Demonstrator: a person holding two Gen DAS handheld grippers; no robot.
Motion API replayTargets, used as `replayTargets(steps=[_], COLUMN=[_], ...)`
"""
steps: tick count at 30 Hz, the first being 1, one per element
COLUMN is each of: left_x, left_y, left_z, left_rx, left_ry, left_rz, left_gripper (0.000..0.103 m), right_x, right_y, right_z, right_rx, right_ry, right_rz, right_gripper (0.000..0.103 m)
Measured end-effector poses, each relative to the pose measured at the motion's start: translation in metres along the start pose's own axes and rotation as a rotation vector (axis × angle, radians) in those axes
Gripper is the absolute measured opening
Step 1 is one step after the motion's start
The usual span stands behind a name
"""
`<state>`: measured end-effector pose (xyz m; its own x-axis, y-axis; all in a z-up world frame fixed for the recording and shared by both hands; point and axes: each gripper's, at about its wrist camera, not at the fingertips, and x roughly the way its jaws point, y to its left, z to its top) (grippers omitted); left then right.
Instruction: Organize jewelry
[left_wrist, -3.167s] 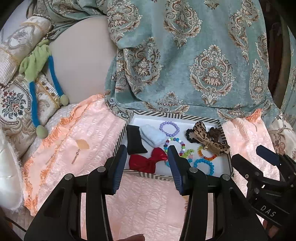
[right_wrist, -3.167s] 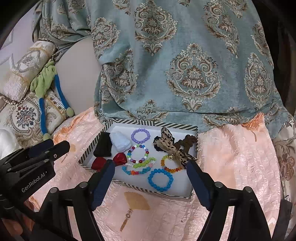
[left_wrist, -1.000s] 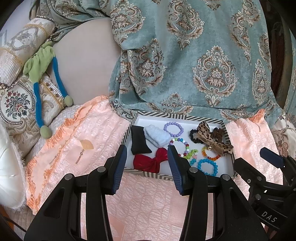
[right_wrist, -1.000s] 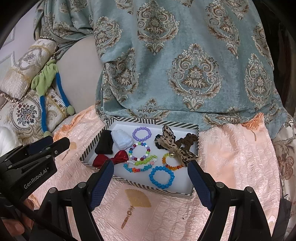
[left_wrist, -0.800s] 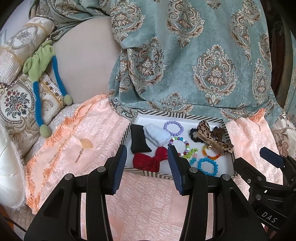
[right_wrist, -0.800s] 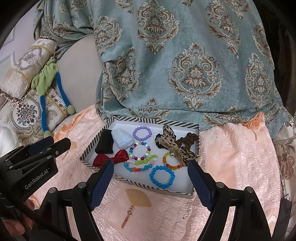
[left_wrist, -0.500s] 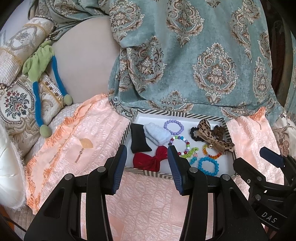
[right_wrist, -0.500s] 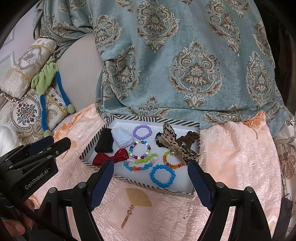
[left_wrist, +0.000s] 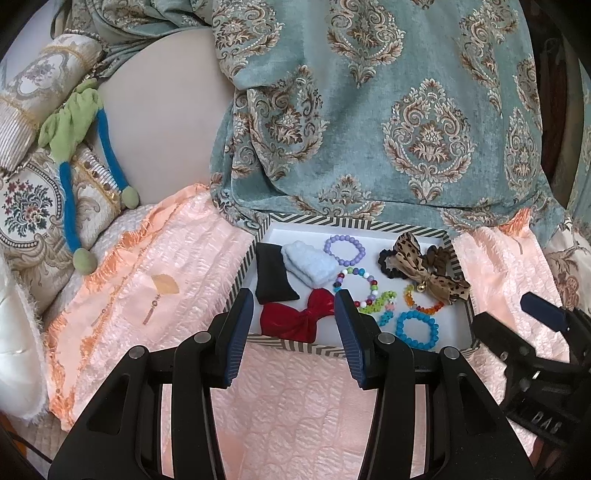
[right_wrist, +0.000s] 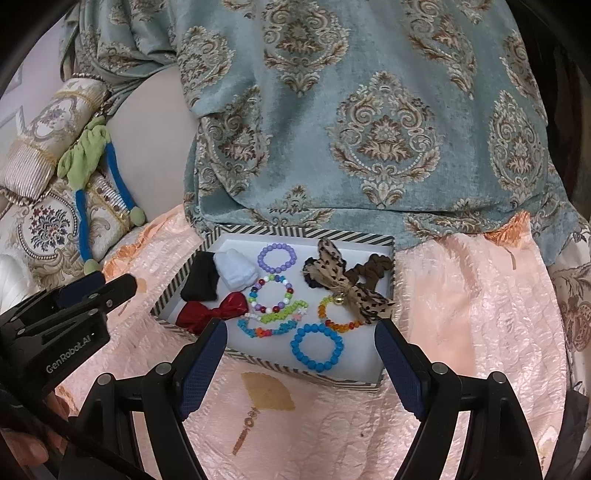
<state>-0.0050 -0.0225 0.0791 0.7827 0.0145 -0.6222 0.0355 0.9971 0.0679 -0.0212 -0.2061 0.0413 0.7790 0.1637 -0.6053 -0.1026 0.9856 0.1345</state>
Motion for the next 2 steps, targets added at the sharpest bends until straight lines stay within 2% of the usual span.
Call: replayTargets(steps=[2], left_x=[0.0021], left_y=[0.0001], left_z=[-0.0005], left_rx=[0.0], left_ry=[0.006], left_rz=[-0.002], left_gripper=[0.045], right_x=[-0.0001], right_y=[-0.0118], right_z=[0.0005], right_rx=[0.012], right_ry=[-0.009], right_rz=[-0.01], right_gripper=[0.08])
